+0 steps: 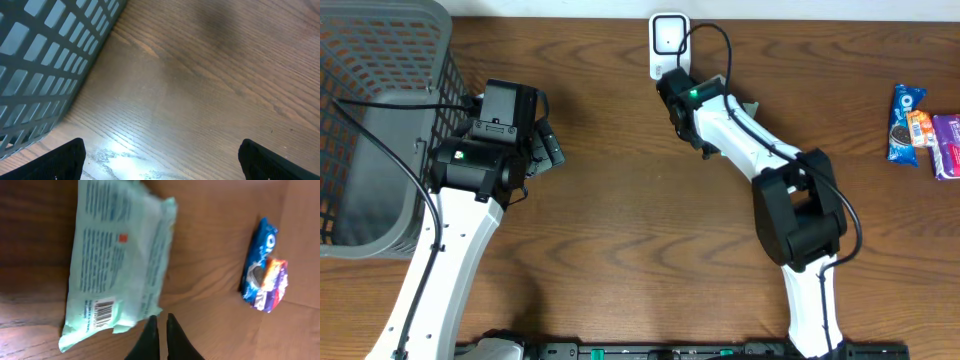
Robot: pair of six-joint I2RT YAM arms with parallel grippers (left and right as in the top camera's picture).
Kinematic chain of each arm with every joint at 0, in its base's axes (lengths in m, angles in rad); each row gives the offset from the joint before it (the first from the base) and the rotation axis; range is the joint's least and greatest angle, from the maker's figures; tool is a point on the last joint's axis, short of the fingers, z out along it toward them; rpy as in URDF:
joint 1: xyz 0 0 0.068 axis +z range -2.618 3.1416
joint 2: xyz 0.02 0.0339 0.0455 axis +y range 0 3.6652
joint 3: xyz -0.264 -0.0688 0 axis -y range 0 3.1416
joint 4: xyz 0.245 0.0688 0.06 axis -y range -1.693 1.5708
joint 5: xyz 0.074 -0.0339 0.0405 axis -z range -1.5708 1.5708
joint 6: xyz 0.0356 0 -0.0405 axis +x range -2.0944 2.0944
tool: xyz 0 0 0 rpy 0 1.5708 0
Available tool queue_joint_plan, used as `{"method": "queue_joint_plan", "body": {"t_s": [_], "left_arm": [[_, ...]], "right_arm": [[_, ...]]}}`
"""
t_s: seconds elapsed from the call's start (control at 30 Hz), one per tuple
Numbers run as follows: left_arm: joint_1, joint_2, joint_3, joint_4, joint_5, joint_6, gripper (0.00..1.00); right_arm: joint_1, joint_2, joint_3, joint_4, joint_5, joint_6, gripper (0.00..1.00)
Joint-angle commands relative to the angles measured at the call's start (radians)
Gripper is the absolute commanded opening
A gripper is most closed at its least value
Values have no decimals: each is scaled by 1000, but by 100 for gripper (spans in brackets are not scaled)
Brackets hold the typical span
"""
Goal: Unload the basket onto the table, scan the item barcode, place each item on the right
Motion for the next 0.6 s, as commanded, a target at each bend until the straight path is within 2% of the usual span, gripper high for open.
{"method": "queue_joint_plan", "body": {"t_s": [0.0,0.07,0.1,0.13,0.17,0.2,0.3,0.47,0.57], "left_arm": [[3,2,2,-3,5,-8,98],[3,2,2,-3,5,-8,98],[3,2,2,-3,5,-8,98],[3,2,2,-3,6,-8,98],[3,2,2,-3,5,-8,98],[3,2,2,-3,5,-8,98],[3,2,2,-3,5,-8,98],[3,2,2,-3,5,-8,98],[3,2,2,-3,5,-8,98]], "right_arm": [[-6,-2,16,12,-47,42,21],[-4,-3,55,16,-47,15,46],[-2,-3,64,16,-47,9,50],[1,-3,82,20,-55,-4,62],[4,-3,88,38,-90,-10,78],[5,-3,87,55,-129,-27,80],[3,4,87,105,-207,-31,79],[-19,66,87,195,-199,-30,71],[-22,115,87,210,-122,-29,71]]}}
